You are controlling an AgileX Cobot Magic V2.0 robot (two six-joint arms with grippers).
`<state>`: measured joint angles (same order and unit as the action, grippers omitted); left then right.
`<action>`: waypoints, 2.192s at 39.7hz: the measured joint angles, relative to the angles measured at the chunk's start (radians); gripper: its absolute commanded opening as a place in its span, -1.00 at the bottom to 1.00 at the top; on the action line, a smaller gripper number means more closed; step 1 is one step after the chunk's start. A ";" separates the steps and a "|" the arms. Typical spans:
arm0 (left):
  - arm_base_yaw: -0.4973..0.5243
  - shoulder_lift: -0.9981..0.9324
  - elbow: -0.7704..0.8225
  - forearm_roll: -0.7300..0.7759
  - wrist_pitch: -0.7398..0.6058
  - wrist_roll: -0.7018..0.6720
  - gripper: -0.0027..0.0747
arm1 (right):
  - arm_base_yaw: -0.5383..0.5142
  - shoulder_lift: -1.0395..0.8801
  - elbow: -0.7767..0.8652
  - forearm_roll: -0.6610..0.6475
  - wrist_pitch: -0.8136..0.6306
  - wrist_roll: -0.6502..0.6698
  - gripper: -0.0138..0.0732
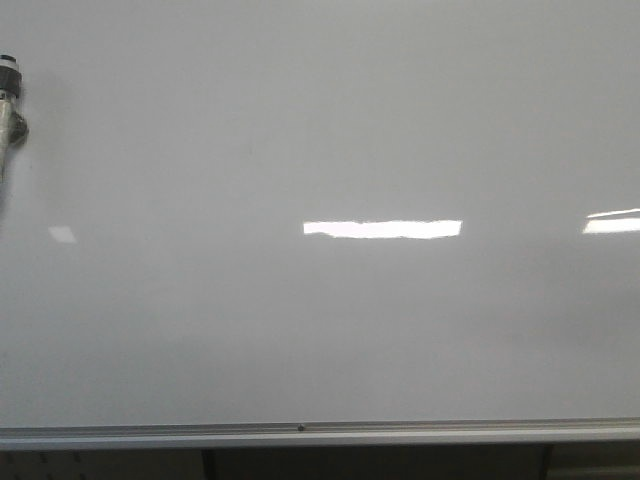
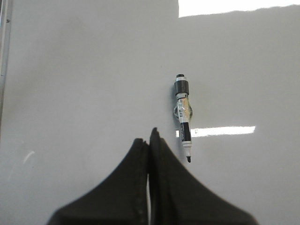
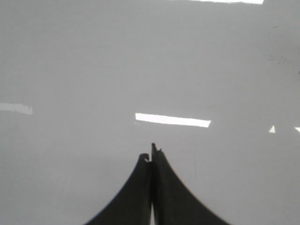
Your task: Write number 2 on whiteboard
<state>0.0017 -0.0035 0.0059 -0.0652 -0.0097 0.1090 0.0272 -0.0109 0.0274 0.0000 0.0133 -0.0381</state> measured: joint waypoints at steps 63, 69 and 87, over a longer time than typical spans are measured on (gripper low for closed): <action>0.000 0.168 -0.482 -0.032 0.357 0.000 -0.98 | 0.000 0.239 -0.559 0.049 0.437 0.000 -0.84; 0.000 0.255 -0.571 -0.032 0.416 0.000 -0.98 | 0.000 0.345 -0.628 0.049 0.504 0.000 -0.84; 0.000 0.424 -0.584 -0.032 0.501 0.000 -0.98 | 0.000 0.575 -0.605 0.049 0.532 0.000 -0.84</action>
<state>0.0017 0.4203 -0.5785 -0.0968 0.4912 0.1090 0.0272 0.5643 -0.5778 0.0487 0.5455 -0.0381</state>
